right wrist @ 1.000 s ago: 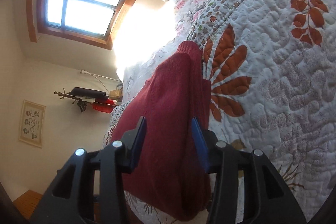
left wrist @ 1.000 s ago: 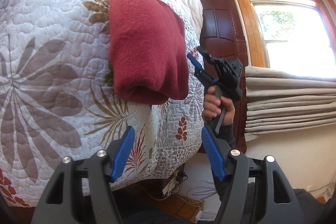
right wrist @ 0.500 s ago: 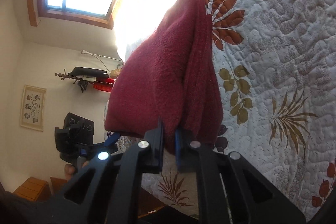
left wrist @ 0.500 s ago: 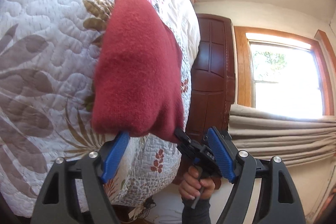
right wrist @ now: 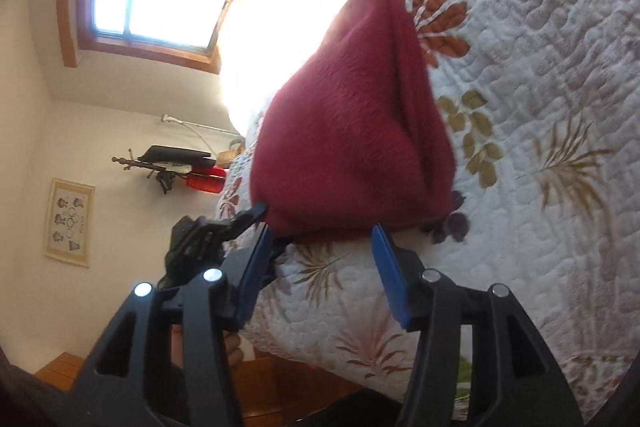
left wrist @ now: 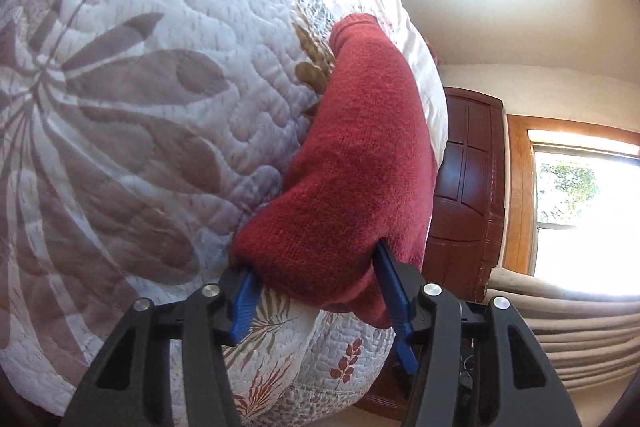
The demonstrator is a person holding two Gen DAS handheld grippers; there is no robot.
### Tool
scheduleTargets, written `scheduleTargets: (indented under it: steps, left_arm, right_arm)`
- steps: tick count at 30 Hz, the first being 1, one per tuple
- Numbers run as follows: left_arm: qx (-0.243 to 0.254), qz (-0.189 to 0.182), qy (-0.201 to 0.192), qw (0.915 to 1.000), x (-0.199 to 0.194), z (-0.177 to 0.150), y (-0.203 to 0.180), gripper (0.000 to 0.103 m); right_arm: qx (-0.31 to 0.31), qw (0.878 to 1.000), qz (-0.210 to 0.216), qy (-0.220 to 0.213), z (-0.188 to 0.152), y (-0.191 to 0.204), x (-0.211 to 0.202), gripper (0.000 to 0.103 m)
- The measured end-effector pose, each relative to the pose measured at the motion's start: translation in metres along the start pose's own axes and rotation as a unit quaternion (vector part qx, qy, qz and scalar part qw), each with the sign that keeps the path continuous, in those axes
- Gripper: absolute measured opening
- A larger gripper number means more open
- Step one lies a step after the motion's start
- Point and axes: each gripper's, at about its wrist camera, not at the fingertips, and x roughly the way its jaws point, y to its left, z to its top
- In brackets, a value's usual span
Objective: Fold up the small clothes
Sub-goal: 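Press and tuck the folded sweater bundle with both grippers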
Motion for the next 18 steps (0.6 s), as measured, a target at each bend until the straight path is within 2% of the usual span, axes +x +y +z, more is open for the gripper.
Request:
scheduleTargets:
  steps: [1, 4, 9, 10, 11, 13, 15, 17, 18]
  left_arm:
    - [0.000, 0.002, 0.002, 1.0000, 0.001, 0.002, 0.001, 0.055]
    - [0.006, 0.012, 0.007, 0.9999, 0.004, 0.004, -0.002, 0.054]
    - [0.010, 0.025, 0.019, 0.9995, 0.010, 0.010, -0.008, 0.054]
    - [0.011, 0.027, 0.022, 0.9993, 0.011, 0.013, -0.008, 0.054]
    - [0.012, 0.029, 0.025, 0.9992, 0.012, 0.014, -0.007, 0.052]
    - [0.013, 0.040, 0.034, 0.9985, 0.011, 0.013, -0.003, 0.048]
    - [0.011, 0.051, 0.045, 0.9976, 0.015, 0.015, 0.001, 0.044]
    - [0.004, 0.060, 0.057, 0.9966, 0.015, 0.014, 0.011, 0.041]
    - [0.002, 0.059, 0.060, 0.9965, 0.015, 0.014, 0.013, 0.041]
  right_arm:
    - [0.010, 1.000, 0.020, 0.004, -0.002, 0.001, 0.014, 0.054]
    - [0.040, 0.999, 0.030, -0.005, -0.003, -0.005, 0.053, 0.064]
    - [0.129, 0.990, 0.046, -0.030, 0.009, -0.029, 0.080, 0.063]
    - [0.149, 0.987, 0.050, -0.030, 0.007, -0.037, 0.082, 0.047]
    - [0.159, 0.986, 0.049, -0.031, 0.007, -0.042, 0.085, 0.008]
    - [0.155, 0.987, 0.037, -0.034, 0.002, -0.043, 0.083, 0.007]
    - [0.142, 0.990, 0.002, -0.026, -0.006, -0.045, 0.087, 0.006]
    - [0.154, 0.988, 0.003, -0.018, -0.007, -0.055, 0.092, 0.007]
    - [0.140, 0.990, 0.007, -0.018, -0.003, -0.050, 0.089, 0.008]
